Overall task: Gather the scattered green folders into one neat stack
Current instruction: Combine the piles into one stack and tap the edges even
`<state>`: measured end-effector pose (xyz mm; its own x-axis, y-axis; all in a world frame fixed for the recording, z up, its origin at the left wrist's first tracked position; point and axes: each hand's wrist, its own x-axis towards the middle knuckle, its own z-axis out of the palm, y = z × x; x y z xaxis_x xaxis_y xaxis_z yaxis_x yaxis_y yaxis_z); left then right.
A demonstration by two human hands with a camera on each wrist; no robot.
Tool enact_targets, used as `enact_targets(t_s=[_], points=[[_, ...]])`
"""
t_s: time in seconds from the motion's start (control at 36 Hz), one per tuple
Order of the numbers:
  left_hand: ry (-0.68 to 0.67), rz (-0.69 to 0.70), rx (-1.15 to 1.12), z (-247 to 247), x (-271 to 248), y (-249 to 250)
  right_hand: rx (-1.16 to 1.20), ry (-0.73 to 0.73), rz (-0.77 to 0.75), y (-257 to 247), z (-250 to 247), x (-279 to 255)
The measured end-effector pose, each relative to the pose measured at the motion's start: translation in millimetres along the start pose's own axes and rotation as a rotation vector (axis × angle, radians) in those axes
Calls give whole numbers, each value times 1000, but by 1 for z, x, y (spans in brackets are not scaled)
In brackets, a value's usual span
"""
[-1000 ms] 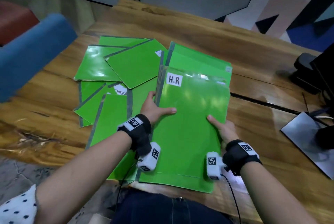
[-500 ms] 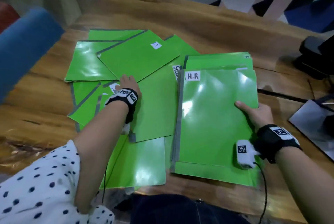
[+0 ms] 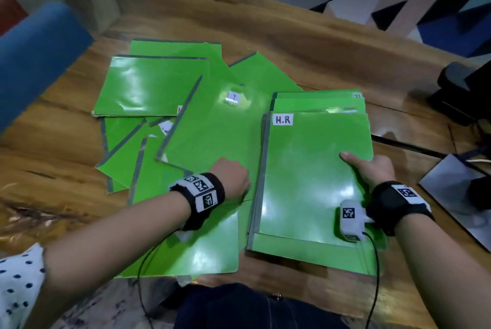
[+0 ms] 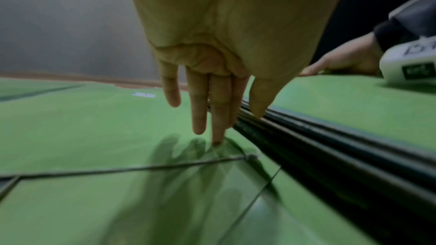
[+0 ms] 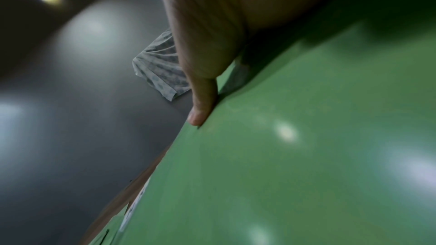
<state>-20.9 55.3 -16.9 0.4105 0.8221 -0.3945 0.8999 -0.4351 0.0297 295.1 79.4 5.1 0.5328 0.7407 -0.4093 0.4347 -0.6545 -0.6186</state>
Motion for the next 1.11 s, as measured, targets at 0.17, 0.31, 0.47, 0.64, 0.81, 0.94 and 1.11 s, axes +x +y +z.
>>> enact_targets(t_s=[0.17,0.31,0.47,0.64,0.81,0.94,1.11], points=[[269,-408,-350,-11,8,-42,-96,24,-43,-19,-8,-9],[129,-974,-664,-4,-7,-99,-114,24,-82,-22,-11,-6],[154,-1016,-802,-2,-19,-102,-143,26,-100,-26,-12,-6],[224,-965,-989,-8,-25,-97,-200,18,-122,-32,-17,-12],[69,-931,-1100,-23,-39,-96,-325,16,-100,-42,-32,-15],[18,-956,-1193,-37,-39,-85,-353,24,-96,-43,-34,-13],[70,-963,-1049,-55,-45,-73,-385,21,-114,-43,-36,-11]])
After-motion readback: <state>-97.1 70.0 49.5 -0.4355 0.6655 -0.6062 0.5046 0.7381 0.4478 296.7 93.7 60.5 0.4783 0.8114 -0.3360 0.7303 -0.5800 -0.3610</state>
